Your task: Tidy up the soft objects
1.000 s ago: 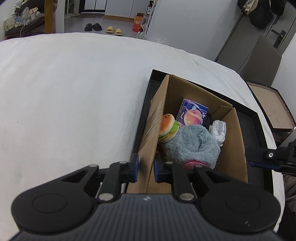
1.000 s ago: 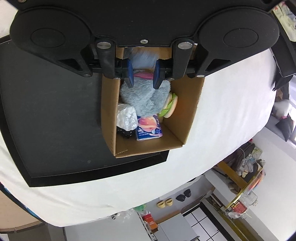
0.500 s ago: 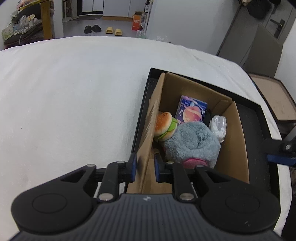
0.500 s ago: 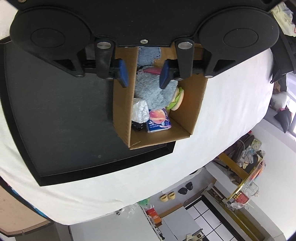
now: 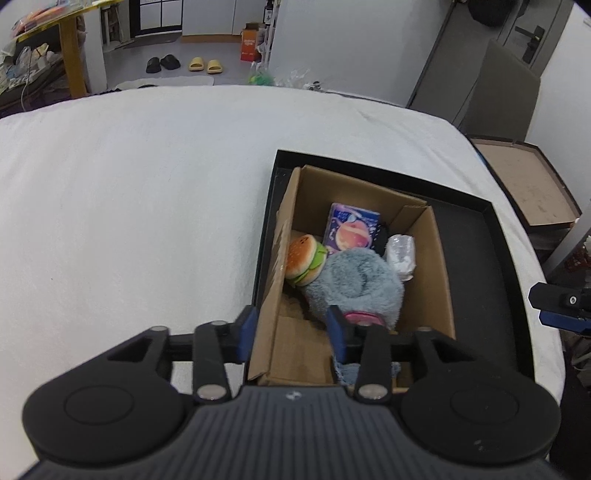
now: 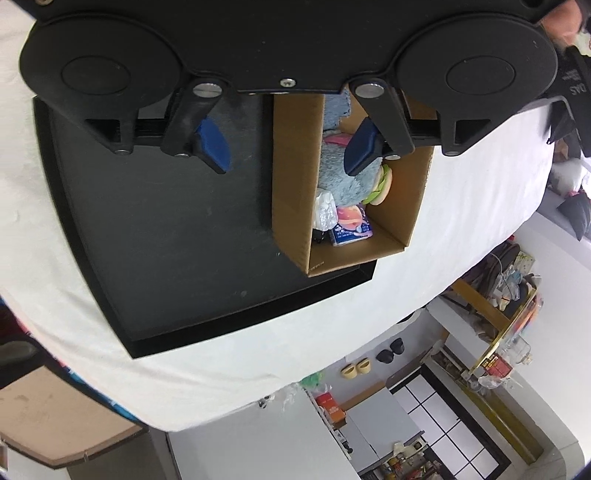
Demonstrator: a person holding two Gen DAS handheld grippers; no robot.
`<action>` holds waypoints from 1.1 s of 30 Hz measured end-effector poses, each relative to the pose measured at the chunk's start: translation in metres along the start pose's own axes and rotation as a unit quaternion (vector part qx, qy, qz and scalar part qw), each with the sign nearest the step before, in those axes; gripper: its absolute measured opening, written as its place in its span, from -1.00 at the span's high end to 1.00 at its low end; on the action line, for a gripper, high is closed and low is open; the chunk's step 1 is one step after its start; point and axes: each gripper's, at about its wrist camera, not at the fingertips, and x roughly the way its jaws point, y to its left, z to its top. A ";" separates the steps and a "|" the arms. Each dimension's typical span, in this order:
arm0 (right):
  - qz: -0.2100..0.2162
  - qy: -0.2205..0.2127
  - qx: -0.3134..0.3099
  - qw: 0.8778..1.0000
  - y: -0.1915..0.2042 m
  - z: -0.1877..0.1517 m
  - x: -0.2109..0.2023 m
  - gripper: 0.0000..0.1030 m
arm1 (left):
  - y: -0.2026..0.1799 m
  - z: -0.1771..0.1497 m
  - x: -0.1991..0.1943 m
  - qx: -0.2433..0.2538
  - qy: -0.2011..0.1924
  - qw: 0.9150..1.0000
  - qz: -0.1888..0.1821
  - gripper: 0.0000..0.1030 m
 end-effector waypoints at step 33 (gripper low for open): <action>-0.012 -0.036 -0.047 0.998 0.014 -0.014 -0.085 -1.00 | -0.030 -0.003 -0.100 0.080 -0.038 0.996 -0.034 -0.67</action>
